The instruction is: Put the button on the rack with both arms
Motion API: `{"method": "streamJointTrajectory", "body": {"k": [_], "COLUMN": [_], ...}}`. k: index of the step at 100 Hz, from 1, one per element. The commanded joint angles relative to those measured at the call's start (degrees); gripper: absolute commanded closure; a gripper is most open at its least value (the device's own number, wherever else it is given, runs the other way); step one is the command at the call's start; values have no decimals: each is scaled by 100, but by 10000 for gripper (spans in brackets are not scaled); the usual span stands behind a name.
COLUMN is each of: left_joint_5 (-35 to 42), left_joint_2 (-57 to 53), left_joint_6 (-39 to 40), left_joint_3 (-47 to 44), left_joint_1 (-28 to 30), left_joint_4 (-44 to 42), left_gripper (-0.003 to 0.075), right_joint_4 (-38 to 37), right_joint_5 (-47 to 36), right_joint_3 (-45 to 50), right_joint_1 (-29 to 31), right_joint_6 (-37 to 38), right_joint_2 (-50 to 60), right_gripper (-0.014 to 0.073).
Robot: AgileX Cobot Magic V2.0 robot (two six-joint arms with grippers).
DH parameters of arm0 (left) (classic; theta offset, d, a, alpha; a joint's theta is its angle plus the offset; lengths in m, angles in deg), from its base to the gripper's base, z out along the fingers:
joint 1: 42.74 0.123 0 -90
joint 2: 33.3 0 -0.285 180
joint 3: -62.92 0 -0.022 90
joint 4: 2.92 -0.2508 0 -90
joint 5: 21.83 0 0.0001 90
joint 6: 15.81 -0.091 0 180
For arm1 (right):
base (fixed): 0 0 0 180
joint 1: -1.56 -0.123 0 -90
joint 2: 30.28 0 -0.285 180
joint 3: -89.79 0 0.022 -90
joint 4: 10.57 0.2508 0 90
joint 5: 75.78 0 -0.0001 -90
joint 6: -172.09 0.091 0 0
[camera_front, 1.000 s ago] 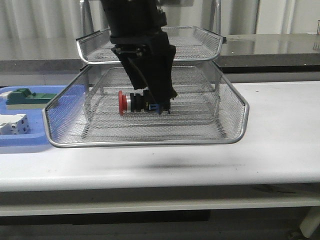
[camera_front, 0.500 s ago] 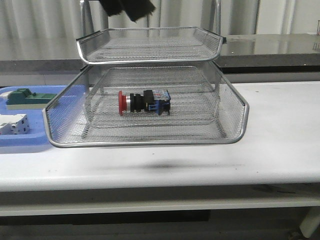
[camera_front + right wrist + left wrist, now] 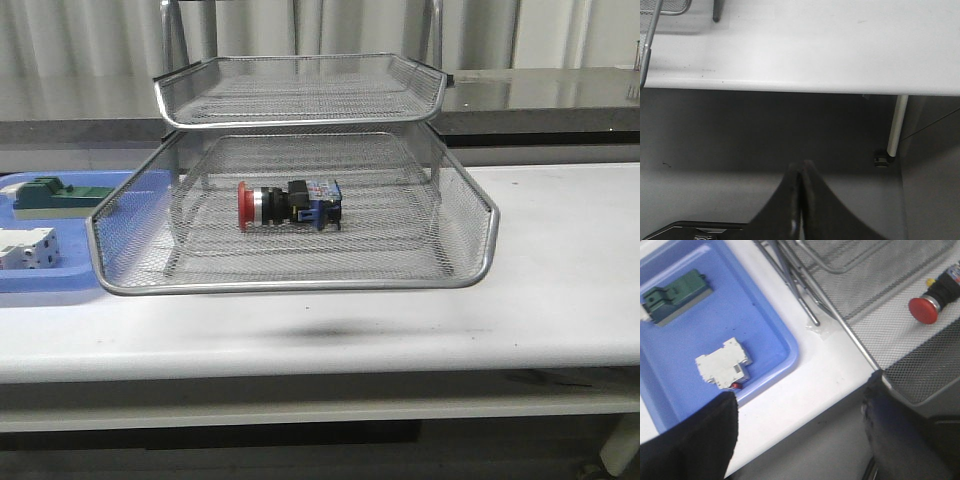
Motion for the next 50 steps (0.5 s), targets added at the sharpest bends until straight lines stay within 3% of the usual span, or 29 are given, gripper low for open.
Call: {"method": "streamJointTrajectory", "body": {"k": [1, 50], "left_joint_5": [731, 3869], "left_joint_2": [-647, -3891], "left_joint_6": [56, 56], "left_joint_3": [-362, -4032], "left_joint_1": [246, 376], "left_joint_4": [310, 1020], "left_gripper": [228, 228], "right_joint_4": [-119, -119], "right_joint_5": [-271, -271], "right_joint_3": [-201, -201], "right_joint_1": [11, 11], "right_joint_6": [-18, -18], "right_joint_2": [-9, -9], "right_gripper": [660, 660]}}
